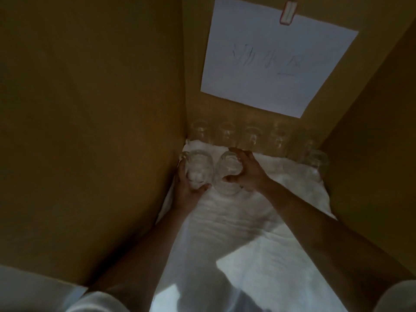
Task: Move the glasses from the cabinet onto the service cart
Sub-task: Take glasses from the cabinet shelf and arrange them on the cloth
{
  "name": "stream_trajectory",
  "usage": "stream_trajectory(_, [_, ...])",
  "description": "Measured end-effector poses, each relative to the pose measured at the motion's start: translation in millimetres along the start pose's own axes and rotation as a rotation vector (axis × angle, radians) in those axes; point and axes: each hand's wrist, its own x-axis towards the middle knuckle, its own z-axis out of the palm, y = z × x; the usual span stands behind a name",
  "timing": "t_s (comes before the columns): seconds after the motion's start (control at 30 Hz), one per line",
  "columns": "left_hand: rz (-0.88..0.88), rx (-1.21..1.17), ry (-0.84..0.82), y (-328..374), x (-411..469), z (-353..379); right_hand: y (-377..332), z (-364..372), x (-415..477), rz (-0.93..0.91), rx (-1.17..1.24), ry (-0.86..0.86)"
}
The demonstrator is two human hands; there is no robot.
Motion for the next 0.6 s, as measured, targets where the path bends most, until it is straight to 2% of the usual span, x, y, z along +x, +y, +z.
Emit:
stream_trajectory(0.17, [-0.045,-0.025,-0.015,0,2,0,-6,-29,9,-0.072,-0.161,-0.327])
stream_trajectory(0.23, [-0.044,0.012,-0.008,2,2,0,-7,-35,12,-0.082,-0.315,-0.36])
stream_trajectory(0.3, [-0.073,0.061,0.013,7,0,1,-8,-34,8,-0.033,-0.334,-0.302])
stream_trajectory(0.37, [-0.096,0.069,0.078,12,-2,0,-11,-25,0,-0.014,-0.35,-0.159])
stream_trajectory(0.47, [-0.034,0.063,0.068,17,1,-5,-18,-2,-7,-0.042,-0.494,0.011])
stream_trajectory(0.6, [-0.024,0.02,-0.02,26,1,-10,-25,3,-5,-0.065,-0.445,0.046])
